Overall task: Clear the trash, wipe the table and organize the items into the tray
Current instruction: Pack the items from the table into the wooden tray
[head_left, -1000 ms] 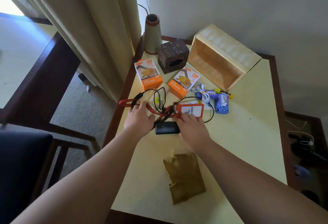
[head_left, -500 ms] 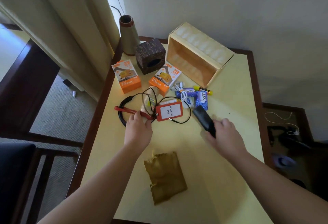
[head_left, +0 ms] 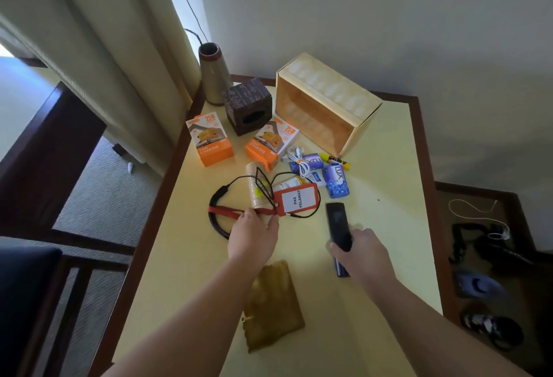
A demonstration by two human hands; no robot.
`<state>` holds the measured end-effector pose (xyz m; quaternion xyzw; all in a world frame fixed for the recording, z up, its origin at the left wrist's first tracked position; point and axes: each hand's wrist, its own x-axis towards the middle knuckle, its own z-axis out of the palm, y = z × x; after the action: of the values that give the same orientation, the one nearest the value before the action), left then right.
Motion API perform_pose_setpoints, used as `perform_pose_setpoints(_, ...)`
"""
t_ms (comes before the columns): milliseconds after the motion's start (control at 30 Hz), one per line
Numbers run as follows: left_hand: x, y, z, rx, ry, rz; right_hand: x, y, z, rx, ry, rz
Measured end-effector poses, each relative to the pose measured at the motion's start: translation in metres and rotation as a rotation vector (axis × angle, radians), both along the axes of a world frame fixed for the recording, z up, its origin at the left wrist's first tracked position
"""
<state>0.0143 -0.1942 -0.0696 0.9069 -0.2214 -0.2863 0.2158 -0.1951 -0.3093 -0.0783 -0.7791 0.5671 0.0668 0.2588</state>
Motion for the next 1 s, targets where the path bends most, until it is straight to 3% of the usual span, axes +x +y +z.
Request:
perform_pose_setpoints(167,0.005,0.009,0.007,0.067,-0.031,-0.071,0.012,0.001,-0.001,-0.039,-0.001,-0.034)
perform_pose_setpoints(367,0.044,0.041,0.029,0.036,-0.137,-0.068,0.078,-0.011,0.023,-0.335,-0.244,0.027)
perform_pose_setpoints(533,0.098,0.052,0.031,-0.005,-0.203,-0.007,0.181,-0.031,0.042,-0.205,-0.194,0.106)
perform_pose_setpoints(700,0.140,0.040,0.038,-0.031,-0.230,0.025,0.271,-0.056,0.049,-0.071,-0.058,-0.055)
perform_pose_setpoints(867,0.164,0.020,0.044,-0.067,-0.233,0.005,0.309,-0.072,0.038,0.017,0.102,-0.150)
perform_pose_setpoints(1000,0.176,-0.004,0.044,-0.032,-0.241,-0.047,0.315,-0.069,0.032,0.010,0.085,-0.113)
